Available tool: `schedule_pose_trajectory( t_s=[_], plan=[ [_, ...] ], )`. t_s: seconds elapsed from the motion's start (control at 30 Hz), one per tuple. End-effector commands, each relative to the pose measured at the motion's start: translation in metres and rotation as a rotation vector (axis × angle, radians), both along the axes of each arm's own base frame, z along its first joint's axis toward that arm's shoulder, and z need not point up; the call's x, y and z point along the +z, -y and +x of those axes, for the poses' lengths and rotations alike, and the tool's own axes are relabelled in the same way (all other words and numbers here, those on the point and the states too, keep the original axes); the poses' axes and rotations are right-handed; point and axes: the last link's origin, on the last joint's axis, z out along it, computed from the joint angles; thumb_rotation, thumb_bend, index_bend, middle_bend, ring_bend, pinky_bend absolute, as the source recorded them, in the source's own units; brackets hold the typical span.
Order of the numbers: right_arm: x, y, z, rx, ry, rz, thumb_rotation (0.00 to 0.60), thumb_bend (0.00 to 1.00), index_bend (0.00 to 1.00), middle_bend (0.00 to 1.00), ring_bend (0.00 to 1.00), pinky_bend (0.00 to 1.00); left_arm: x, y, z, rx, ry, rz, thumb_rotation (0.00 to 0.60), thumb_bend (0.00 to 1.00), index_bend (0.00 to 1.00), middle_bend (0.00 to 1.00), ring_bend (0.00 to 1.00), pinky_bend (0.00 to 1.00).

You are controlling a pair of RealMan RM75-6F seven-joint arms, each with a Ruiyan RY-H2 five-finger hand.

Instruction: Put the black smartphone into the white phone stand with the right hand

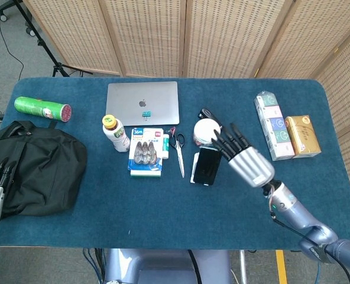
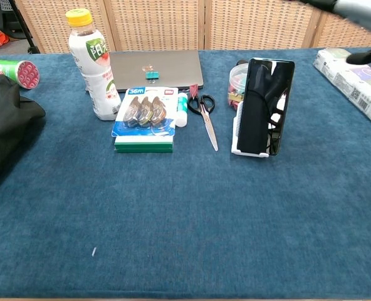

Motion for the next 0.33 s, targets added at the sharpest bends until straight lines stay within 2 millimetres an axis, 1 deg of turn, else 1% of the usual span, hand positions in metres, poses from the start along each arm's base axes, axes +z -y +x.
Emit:
schedule_pose_trajectory(
  t_s=[0.03,0.2,0.33],
  plan=[
    [0.037,-0.014,-0.048,-0.238,0.354,0.009,0.6,0.0,0.0,0.0,0.0,0.0,0.002,0.001,0.001,-0.002,0.007,0.005,0.6,0.0,0.0,0.0,0.0,0.0],
    [0.04,-0.05,-0.071,-0.364,0.521,0.085,0.6,0.0,0.0,0.0,0.0,0.0,0.005,0.004,0.005,-0.001,0.033,0.008,0.6,0.0,0.0,0.0,0.0,0.0],
    [0.04,-0.076,-0.091,-0.447,0.545,0.134,0.6,0.0,0.0,0.0,0.0,0.0,0.007,0.006,0.013,0.004,0.073,0.018,0.6,0.0,0.0,0.0,0.0,0.0]
  ],
)
